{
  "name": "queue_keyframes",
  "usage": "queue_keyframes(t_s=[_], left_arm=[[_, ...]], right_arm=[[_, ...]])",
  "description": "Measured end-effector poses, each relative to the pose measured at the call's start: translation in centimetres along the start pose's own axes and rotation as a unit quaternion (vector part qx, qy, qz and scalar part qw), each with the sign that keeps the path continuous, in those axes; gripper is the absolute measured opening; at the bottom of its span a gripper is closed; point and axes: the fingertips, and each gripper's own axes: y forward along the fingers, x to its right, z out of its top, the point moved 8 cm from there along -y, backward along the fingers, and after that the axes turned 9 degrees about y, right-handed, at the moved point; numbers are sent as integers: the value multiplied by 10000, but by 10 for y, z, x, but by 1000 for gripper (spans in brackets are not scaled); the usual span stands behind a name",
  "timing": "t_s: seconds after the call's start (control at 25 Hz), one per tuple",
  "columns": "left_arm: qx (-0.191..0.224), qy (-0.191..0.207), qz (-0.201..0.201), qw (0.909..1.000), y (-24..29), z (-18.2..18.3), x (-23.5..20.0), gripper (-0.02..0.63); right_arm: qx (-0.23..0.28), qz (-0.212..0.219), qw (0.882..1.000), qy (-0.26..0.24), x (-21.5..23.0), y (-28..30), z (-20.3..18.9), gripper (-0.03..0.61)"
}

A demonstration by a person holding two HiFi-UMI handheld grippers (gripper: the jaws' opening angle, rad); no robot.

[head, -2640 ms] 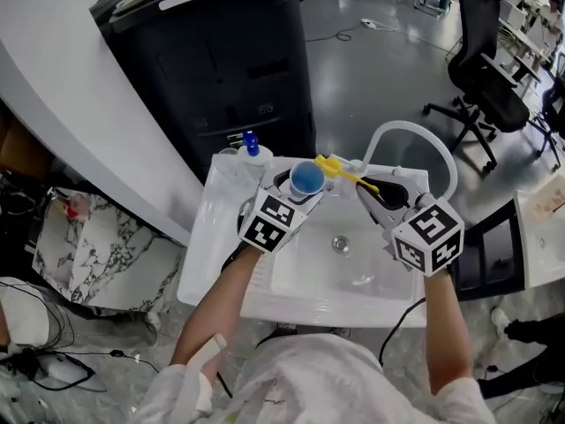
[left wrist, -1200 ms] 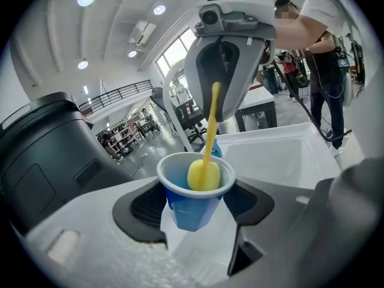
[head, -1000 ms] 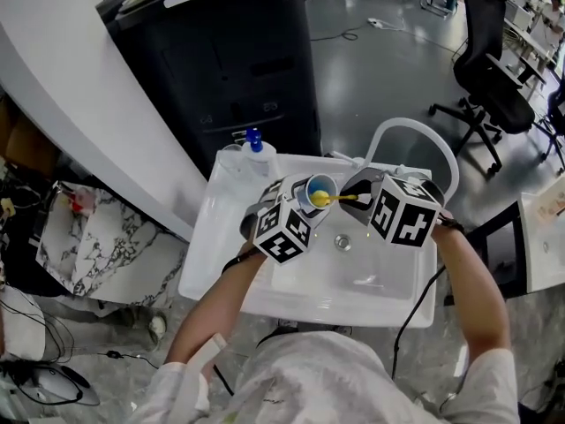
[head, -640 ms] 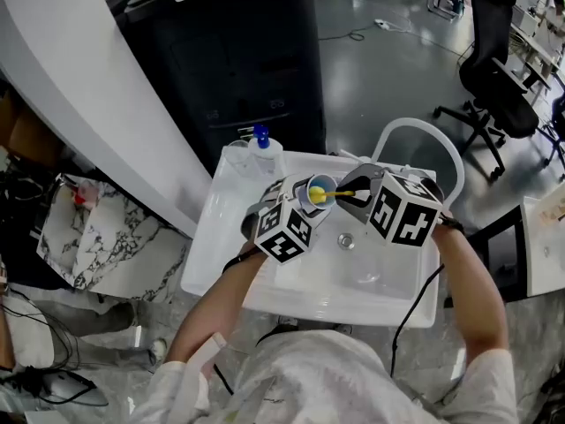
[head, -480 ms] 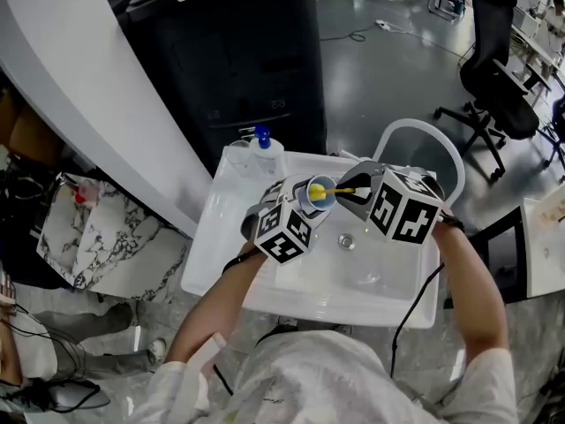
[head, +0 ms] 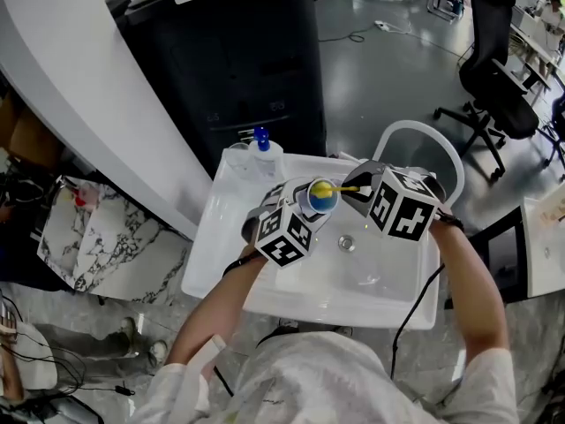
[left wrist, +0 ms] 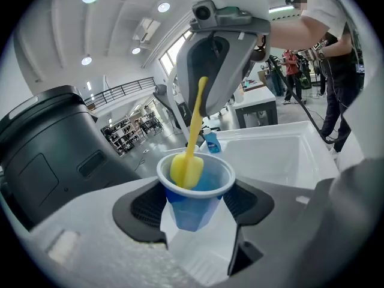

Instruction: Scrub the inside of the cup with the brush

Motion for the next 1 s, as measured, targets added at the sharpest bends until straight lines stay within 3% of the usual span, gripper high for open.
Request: queue_keyframes(t_s=[0.52, 1.0], left_arm=[[23, 48, 9, 10000, 4, 5, 3, 300], [38, 56, -29, 10000, 6, 10, 7, 299]], right_arm=[[-28, 306, 9993, 190, -16, 11, -13, 34], [262, 231, 9989, 304, -20, 8, -8, 34]])
